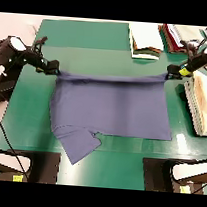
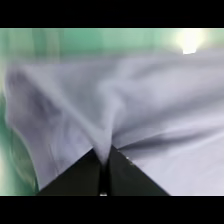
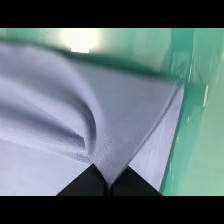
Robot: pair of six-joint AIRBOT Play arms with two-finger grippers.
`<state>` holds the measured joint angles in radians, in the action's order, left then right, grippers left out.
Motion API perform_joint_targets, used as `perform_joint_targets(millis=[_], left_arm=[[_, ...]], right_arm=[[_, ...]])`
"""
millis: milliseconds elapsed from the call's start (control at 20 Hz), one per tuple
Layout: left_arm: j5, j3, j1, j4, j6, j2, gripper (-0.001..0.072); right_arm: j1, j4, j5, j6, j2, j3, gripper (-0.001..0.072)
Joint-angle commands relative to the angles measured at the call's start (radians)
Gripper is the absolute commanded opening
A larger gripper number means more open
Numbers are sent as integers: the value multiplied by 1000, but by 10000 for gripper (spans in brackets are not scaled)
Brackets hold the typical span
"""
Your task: Fold the shirts.
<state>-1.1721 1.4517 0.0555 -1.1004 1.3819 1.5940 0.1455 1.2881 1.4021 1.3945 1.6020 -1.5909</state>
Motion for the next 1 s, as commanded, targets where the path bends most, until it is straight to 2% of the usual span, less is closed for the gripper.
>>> perform_joint_targets(millis=[0, 50, 100, 150, 250, 300, 350, 400, 700, 750, 800, 850, 950], left_arm=[[-32, -89, 0, -9, 2, 4, 26], [-29, -105, 0, -12, 14, 4, 58], [-23, -108, 0, -13, 22, 3, 369], [-26, -108, 1, -13, 49, 0, 586], [-65, -108, 3, -22, 62, -34, 584], [-91, -111, 2, -37, 65, -64, 536], [-107, -130, 2, -56, 68, -111, 449], [-107, -176, 2, -71, 69, -169, 425], [-154, -713, 2, -93, 122, -609, 427], [-162, -798, 2, -92, 150, -674, 443], [-170, -866, 2, -89, 169, -724, 522], [-175, -928, 2, -89, 193, -766, 555], [-175, -1020, 2, -51, 200, -815, 555]], right_arm=[[0, 21, -64, -3, -56, 153, 19], [-1, 18, -84, 12, -68, 184, 36], [-1, 4, -94, 20, -75, 201, 230], [1, -20, -93, 20, -82, 211, 399], [15, -52, -72, 19, -114, 225, 386], [16, -62, -71, 18, -144, 240, 386], [21, -63, -72, 18, -186, 261, 386], [22, -66, -72, 18, -230, 287, 386], [22, -66, -198, 18, -487, 483, 386], [22, -66, -214, 18, -510, 499, 386], [22, -66, -225, 18, -526, 510, 386], [22, -66, -227, 18, -536, 517, 385], [22, -66, -220, 18, -542, 518, 386]])
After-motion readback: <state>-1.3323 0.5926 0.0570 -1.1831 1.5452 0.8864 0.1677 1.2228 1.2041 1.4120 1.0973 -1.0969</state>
